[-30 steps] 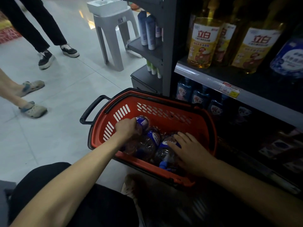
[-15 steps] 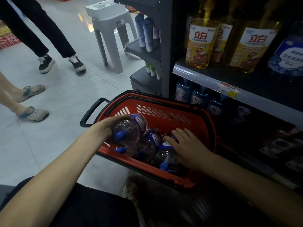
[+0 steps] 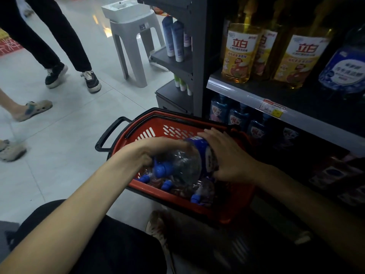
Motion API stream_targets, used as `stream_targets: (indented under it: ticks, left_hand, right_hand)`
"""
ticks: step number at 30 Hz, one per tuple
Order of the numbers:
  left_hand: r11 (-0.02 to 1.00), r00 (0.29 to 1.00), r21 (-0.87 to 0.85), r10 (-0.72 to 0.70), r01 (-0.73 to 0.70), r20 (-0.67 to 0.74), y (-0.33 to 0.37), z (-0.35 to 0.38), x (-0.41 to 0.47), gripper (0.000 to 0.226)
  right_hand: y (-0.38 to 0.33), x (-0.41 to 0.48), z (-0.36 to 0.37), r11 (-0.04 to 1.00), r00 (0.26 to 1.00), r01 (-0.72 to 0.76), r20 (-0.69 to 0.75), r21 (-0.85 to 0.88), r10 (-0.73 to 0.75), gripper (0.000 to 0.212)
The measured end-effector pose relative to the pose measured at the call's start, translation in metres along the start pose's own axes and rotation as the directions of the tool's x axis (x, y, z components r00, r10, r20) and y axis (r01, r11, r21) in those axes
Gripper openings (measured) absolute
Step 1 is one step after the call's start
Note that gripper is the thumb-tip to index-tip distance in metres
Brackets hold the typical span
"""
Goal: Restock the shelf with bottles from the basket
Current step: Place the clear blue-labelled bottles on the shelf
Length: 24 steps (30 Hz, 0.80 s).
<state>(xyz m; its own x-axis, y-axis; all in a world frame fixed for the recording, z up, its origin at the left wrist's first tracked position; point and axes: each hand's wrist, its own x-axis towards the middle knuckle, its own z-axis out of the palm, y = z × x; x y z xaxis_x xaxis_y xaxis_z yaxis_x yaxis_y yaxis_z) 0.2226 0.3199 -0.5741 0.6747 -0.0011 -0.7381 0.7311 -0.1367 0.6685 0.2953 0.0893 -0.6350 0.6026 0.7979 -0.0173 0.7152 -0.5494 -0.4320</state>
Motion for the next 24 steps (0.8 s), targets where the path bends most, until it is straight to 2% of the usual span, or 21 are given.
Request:
stream_targets:
  ticks: [3,5,7,10,13,15,16,19,22,24]
  left_hand:
    - [0.944,0.998,0.325,0.054,-0.062,0.033,0.011,0.019,-0.004,0.074]
    - [0.895,0.998,0.441,0.051,-0.067,0.048,0.017,0.031,-0.008,0.07]
    - [0.832,0.996,0.548,0.066,-0.09,0.064,0.02,0.041,-0.008,0.076]
    - [0.787,0.986,0.598,0.074,-0.149,0.149,0.024,0.051,-0.011,0.081]
    - [0.865,0.985,0.492,0.019,-0.103,0.174,0.033,0.049,-0.021,0.077]
    - [0.932,0.981,0.346,0.043,-0.107,0.188,0.038,0.047,-0.028,0.051]
    - [0.959,0.981,0.26,0.062,-0.11,0.185,0.041,0.046,-0.03,0.045]
    - [0.993,0.98,0.026,0.109,-0.115,0.165,0.047,0.046,-0.035,0.056]
    - [0.975,0.985,-0.167,0.158,-0.144,0.071,0.048,0.054,-0.028,0.072]
    - [0.944,0.98,-0.273,0.199,-0.186,0.018,0.047,0.066,-0.024,0.073]
  right_hand:
    - [0.009,-0.014,0.0,0.997,0.998,0.058,0.002,0.043,-0.058,0.116]
    - [0.013,-0.025,0.008,0.992,0.996,0.083,-0.053,0.092,-0.078,0.112]
    - [0.011,-0.034,0.015,0.982,0.985,0.103,-0.156,0.157,-0.078,0.102]
    - [0.009,-0.045,0.018,0.973,0.958,0.118,-0.279,0.197,-0.06,0.086]
    - [0.013,-0.057,0.015,0.97,0.949,0.064,-0.315,0.234,0.013,0.082]
    - [0.018,-0.064,0.016,0.972,0.955,-0.035,-0.28,0.232,0.102,0.086]
    - [0.019,-0.066,0.017,0.971,0.951,-0.08,-0.275,0.223,0.141,0.094]
    - [0.016,-0.076,0.01,0.929,0.928,-0.152,-0.275,0.338,0.252,0.113]
    - [0.009,-0.086,-0.005,0.845,0.885,-0.144,-0.314,0.515,0.343,0.11]
    - [0.006,-0.089,-0.016,0.772,0.851,-0.145,-0.32,0.618,0.416,0.11]
